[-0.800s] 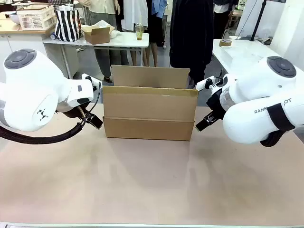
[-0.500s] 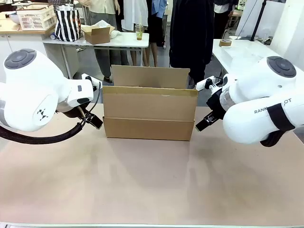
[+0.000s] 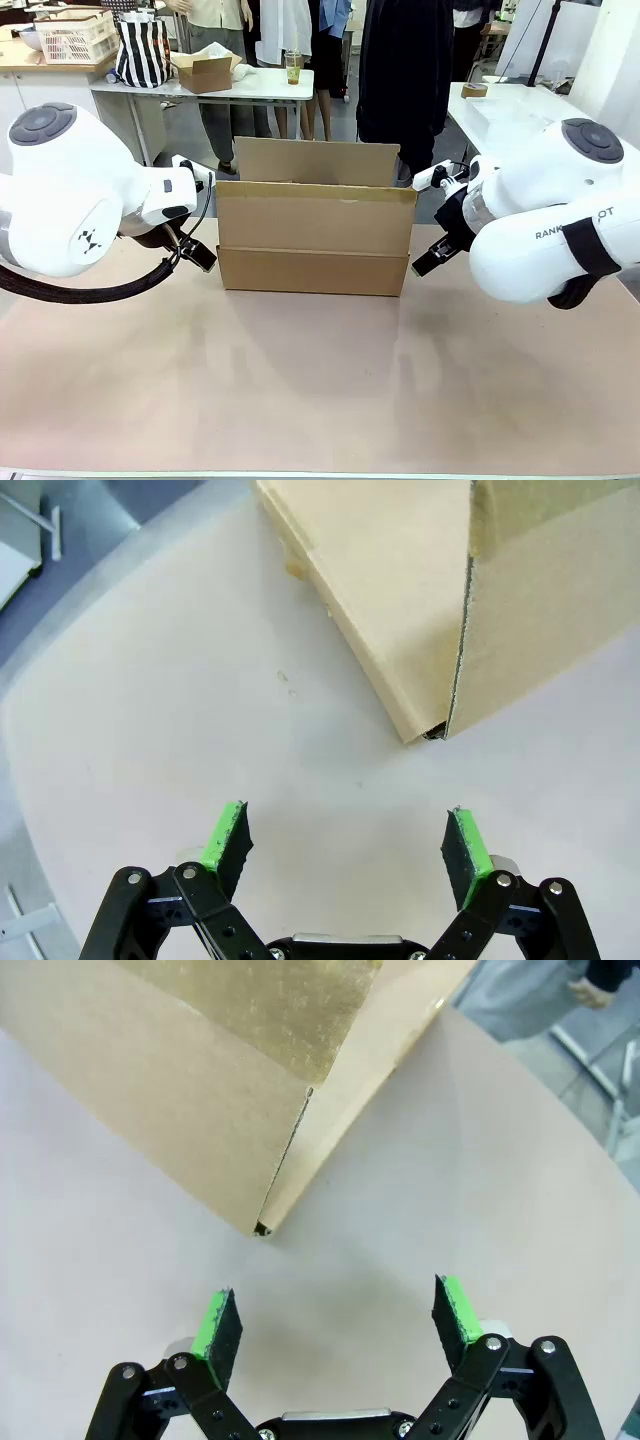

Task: Pack the gift set into the box.
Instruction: Place both hands on the side flaps of the Package Box and spread them outward.

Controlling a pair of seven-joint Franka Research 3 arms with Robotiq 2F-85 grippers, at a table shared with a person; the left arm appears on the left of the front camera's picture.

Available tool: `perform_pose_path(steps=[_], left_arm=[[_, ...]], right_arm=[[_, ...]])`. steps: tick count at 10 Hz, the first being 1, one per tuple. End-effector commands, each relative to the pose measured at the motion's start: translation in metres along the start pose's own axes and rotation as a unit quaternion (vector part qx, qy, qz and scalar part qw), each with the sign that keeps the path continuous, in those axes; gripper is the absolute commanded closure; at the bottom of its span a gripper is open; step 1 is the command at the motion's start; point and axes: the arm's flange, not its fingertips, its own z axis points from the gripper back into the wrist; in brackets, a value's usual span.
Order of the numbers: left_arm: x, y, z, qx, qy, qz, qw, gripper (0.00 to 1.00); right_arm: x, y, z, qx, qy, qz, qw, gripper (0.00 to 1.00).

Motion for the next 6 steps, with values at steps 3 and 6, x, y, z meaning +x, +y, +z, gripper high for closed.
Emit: perform_pose_path(steps=[3, 6], left_arm=[[0.0, 0.0, 0.0, 0.0, 0.0, 0.0, 1.0, 0.0], [0.026, -0.01, 0.104, 0.093, -0.032, 0.013, 0.995, 0.0]], right_arm=[[0.0, 0.0, 0.0, 0.0, 0.0, 0.0, 1.0, 0.0], [0.011, -0.007, 0.115, 0.068, 0.037, -0.06, 0.995, 0.0]])
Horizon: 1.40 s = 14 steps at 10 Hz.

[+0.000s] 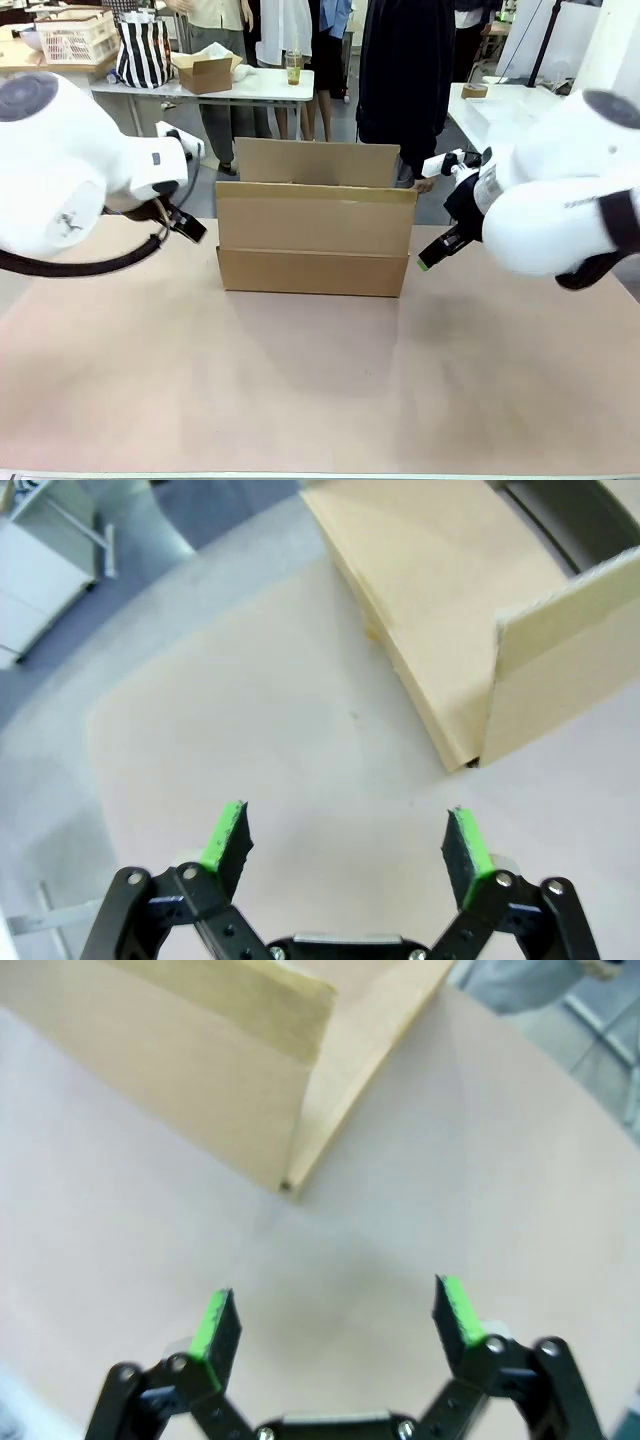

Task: Pack the gift set into the box.
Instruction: Place both hands on the side flaps of the Package Box and spread them outward.

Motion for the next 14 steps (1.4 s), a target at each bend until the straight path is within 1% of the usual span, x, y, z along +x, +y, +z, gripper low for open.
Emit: perform_pose_path(steps=[1, 2, 3, 4, 5, 6, 7, 8, 9, 10, 11, 12, 13, 14], left_arm=[[0.014, -0.01, 0.073, 0.005, 0.031, -0.012, 0.999, 0.0], [0.019, -0.002, 0.094, -0.005, 0.068, -0.043, 0.997, 0.0], [0.019, 0.008, 0.107, -0.017, 0.115, -0.072, 0.991, 0.0], [0.03, 0.017, 0.099, -0.053, 0.074, -0.031, 0.995, 0.0], [0.015, -0.008, 0.096, 0.008, 0.063, -0.036, 0.997, 0.0], [0.015, -0.008, 0.096, 0.008, 0.063, -0.036, 0.997, 0.0], [0.021, 0.001, 0.11, -0.015, 0.079, -0.04, 0.996, 0.0], [0.011, 0.001, 0.103, 0.092, 0.28, -0.122, 0.948, 0.0], [0.026, 0.001, 0.104, 0.14, 0.417, -0.183, 0.879, 0.0], [0.055, -0.001, 0.096, 0.157, 0.482, -0.157, 0.848, 0.0], [0.088, -0.004, 0.081, 0.169, 0.557, -0.102, 0.806, 0.0], [0.088, -0.004, 0.075, 0.155, 0.539, -0.007, 0.828, 0.0], [0.03, 0.005, 0.094, 0.152, 0.347, -0.093, 0.921, 0.0], [0.03, 0.005, 0.094, 0.152, 0.347, -0.093, 0.921, 0.0]], right_arm=[[-0.003, 0.006, 0.1, 0.041, 0.004, -0.016, 0.999, 0.0], [-0.012, 0.015, 0.129, 0.007, -0.015, -0.011, 1.0, 0.0], [-0.025, 0.025, 0.15, -0.039, -0.048, 0.003, 0.998, 0.0], [-0.04, 0.031, 0.153, -0.157, -0.089, 0.014, 0.983, 0.0], [-0.013, 0.018, 0.136, 0.008, -0.027, 0.0, 1.0, 0.0], [-0.013, 0.018, 0.136, 0.008, -0.027, 0.0, 1.0, 0.0], [-0.018, 0.027, 0.174, -0.054, -0.06, 0.016, 0.997, 0.0], [-0.024, 0.01, 0.153, 0.114, -0.084, -0.044, 0.989, 0.0], [-0.027, -0.004, 0.152, 0.206, -0.126, -0.137, 0.961, 0.0], [-0.034, -0.021, 0.157, 0.29, -0.15, -0.222, 0.919, 0.0], [-0.044, -0.035, 0.16, 0.376, -0.171, -0.273, 0.869, 0.0], [-0.05, -0.041, 0.153, 0.344, -0.149, -0.321, 0.87, 0.0], [-0.053, -0.041, 0.146, 0.319, -0.123, -0.322, 0.883, 0.0], [-0.032, -0.044, 0.164, 0.264, -0.123, -0.203, 0.935, 0.0]])
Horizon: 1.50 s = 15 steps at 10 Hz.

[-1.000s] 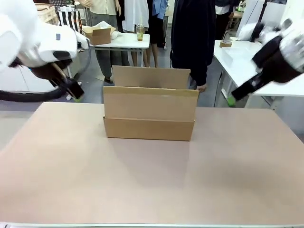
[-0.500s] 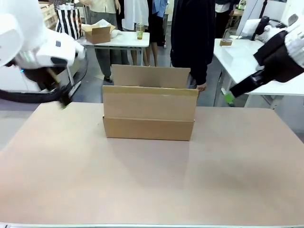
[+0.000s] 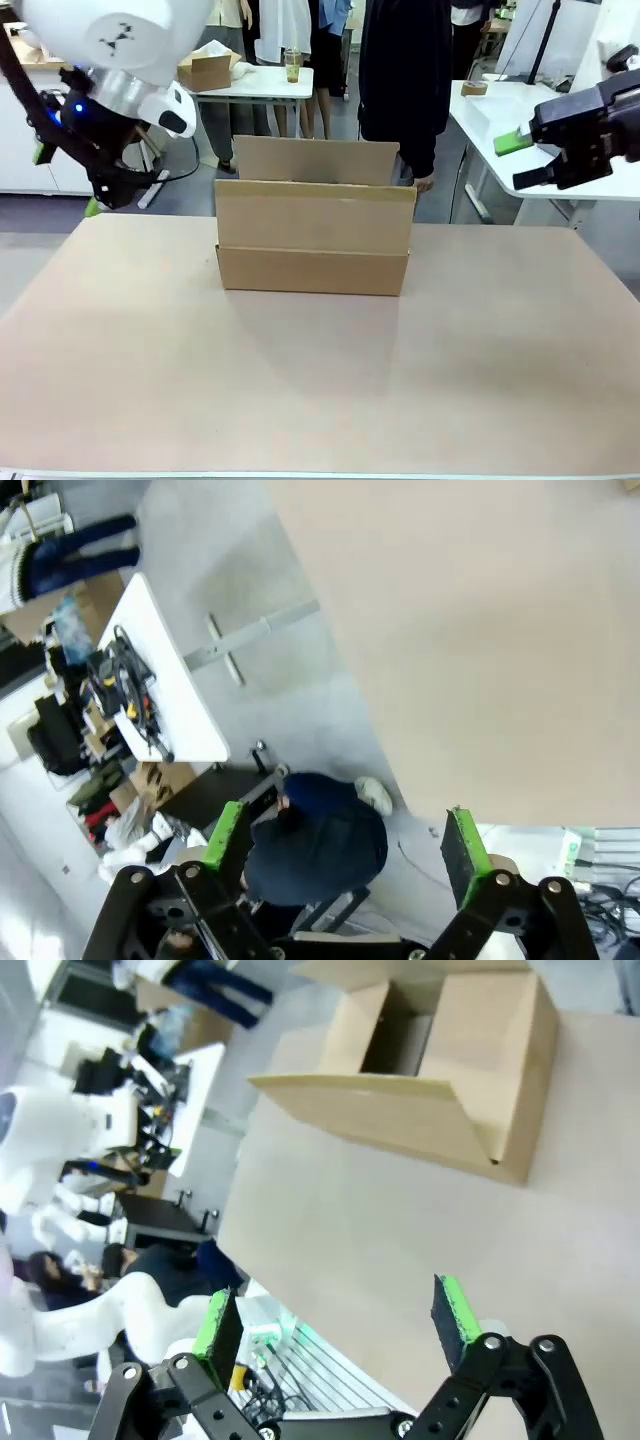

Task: Pack the gift set into the box.
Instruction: Place both hands on the side flaps of the Package Box and spread them outward.

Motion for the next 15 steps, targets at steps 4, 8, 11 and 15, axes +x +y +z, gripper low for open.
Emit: perform_pose_path(steps=[4, 8, 11, 15], left_arm=[[-0.029, 0.002, -0.013, -0.005, -0.06, -0.012, 0.998, 0.0], [-0.058, 0.048, 0.002, -0.331, -0.274, -0.118, 0.895, 0.0], [-0.087, 0.088, -0.052, -0.54, -0.347, -0.05, 0.765, 0.0], [-0.058, 0.056, -0.096, -0.676, -0.319, 0.046, 0.663, 0.0]], right_arm=[[-0.002, 0.013, -0.005, -0.039, 0.01, 0.064, 0.997, 0.0], [-0.002, 0.013, -0.005, -0.039, 0.01, 0.064, 0.997, 0.0], [-0.002, 0.013, -0.005, -0.039, 0.01, 0.064, 0.997, 0.0], [-0.002, 0.013, -0.005, -0.039, 0.01, 0.064, 0.997, 0.0]])
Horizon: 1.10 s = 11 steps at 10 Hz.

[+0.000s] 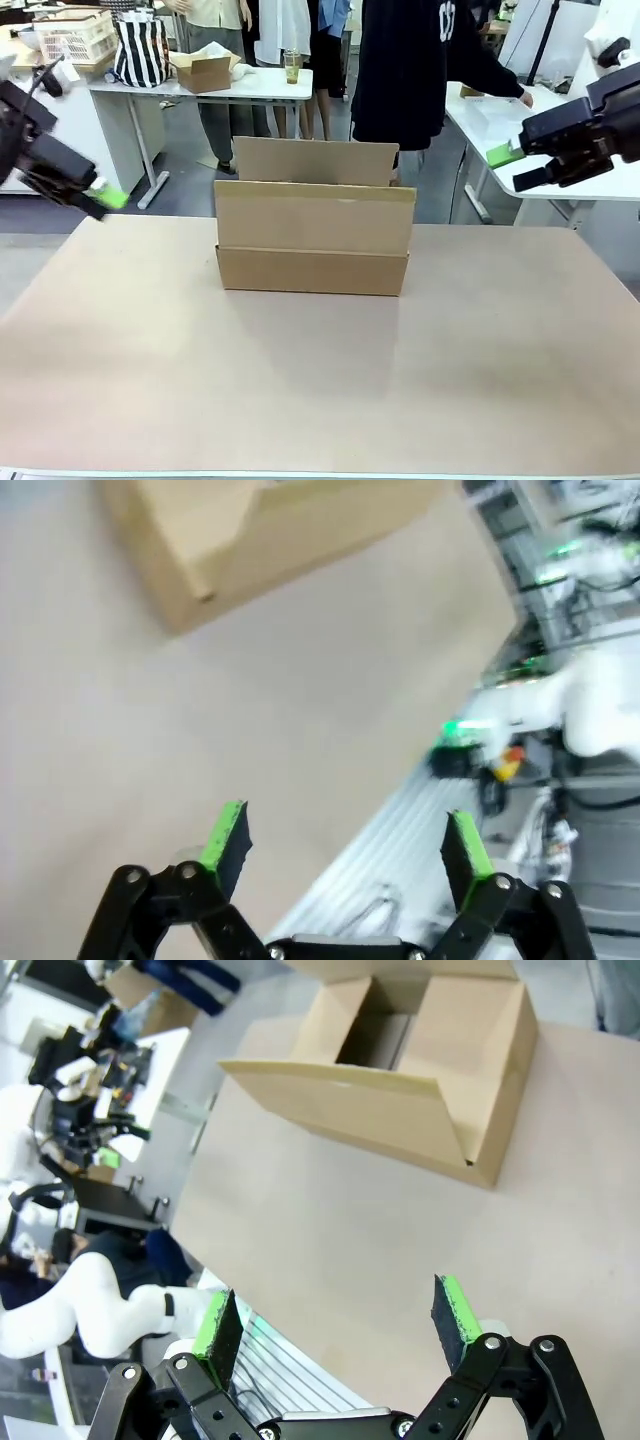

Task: Pack the gift set into the box.
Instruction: Place both hands on the side flaps of the Package Box and spread them outward.

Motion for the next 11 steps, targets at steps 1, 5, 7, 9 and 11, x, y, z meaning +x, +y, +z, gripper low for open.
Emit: perform_pose_path(steps=[1, 5, 7, 9, 11], left_arm=[[0.026, -0.014, -0.013, 0.001, 0.044, 0.106, 0.993, 0.0], [0.0, 0.0, 0.0, 0.0, 0.0, 0.0, 1.0, 0.0], [0.031, -0.015, 0.006, 0.036, 0.013, 0.031, 0.999, 0.0], [0.112, -0.04, 0.002, 0.12, 0.035, 0.056, 0.991, 0.0], [0.187, -0.048, -0.029, 0.21, -0.028, 0.104, 0.972, 0.0]], right_arm=[[0.002, -0.002, -0.001, 0.01, 0.0, 0.012, 1.0, 0.0], [0.002, -0.002, -0.001, 0.01, 0.0, 0.012, 1.0, 0.0], [0.002, -0.002, -0.001, 0.01, 0.0, 0.012, 1.0, 0.0], [0.002, -0.002, -0.001, 0.01, 0.0, 0.012, 1.0, 0.0], [0.002, -0.002, -0.001, 0.01, 0.0, 0.012, 1.0, 0.0]])
